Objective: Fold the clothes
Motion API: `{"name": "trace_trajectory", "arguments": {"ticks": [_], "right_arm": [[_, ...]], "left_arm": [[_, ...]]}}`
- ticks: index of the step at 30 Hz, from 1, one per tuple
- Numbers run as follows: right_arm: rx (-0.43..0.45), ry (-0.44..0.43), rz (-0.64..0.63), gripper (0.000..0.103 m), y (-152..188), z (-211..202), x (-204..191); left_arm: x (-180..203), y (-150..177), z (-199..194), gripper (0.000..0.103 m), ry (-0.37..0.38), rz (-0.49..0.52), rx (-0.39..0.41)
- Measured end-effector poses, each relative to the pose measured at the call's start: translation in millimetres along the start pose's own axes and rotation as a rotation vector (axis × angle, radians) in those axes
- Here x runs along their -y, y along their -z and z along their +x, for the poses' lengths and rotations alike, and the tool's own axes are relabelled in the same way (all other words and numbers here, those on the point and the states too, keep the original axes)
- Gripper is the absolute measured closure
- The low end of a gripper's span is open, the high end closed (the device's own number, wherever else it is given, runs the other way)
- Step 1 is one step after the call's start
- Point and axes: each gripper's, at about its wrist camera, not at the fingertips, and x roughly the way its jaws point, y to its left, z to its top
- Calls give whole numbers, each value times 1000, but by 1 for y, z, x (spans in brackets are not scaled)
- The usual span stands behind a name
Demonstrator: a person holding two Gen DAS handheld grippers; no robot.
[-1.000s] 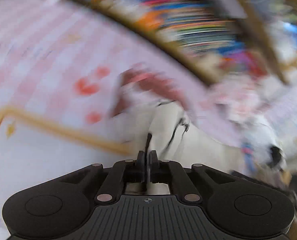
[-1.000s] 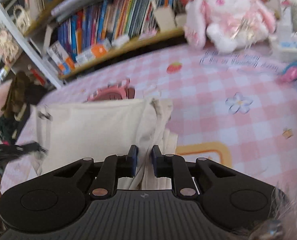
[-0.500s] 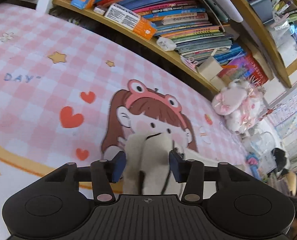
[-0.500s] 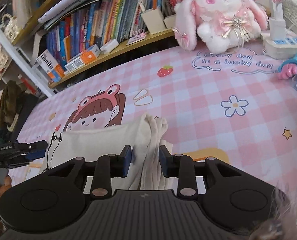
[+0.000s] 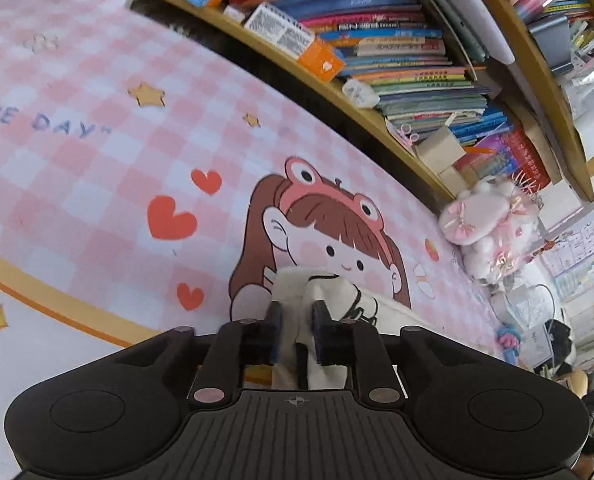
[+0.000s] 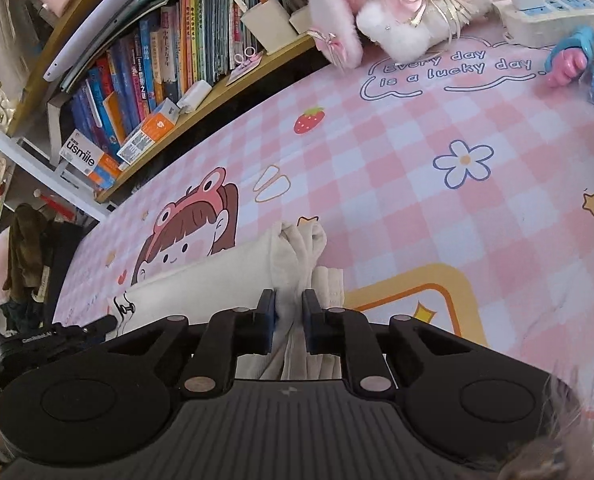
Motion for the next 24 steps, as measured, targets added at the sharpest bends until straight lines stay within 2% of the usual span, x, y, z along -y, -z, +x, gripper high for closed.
{"name": "trace_trajectory", "arguments": {"ticks": [3, 4, 5, 8, 12, 14, 17, 21, 24], "right_arm": [[20, 20, -11, 76, 2, -6, -4], [28, 32, -21, 68, 4, -9, -6], [33, 38, -35, 65, 6, -12, -8], [32, 39, -58, 61, 12, -20, -11], [10, 46, -17, 56, 22, -26, -5], [-5, 45, 20, 53, 26, -28, 0], [-35, 34, 61, 47, 31, -27, 5], [-77, 14, 79, 47, 34, -22, 4], [-87, 20, 65, 54, 35, -18, -2]], "left_arm": [[2, 1, -10, 65, -28, 9, -12], [3, 3, -13, 53, -38, 18, -26], [4, 5, -15, 47, -48, 30, -43], [7, 16, -24, 39, -76, 79, -75], [4, 31, -29, 36, -83, 59, -94], [3, 36, -29, 30, -78, 45, -92], [4, 37, -29, 27, -68, 34, -94], [6, 39, -24, 29, -32, -6, -97], [10, 42, -19, 30, -11, -35, -107]]}}
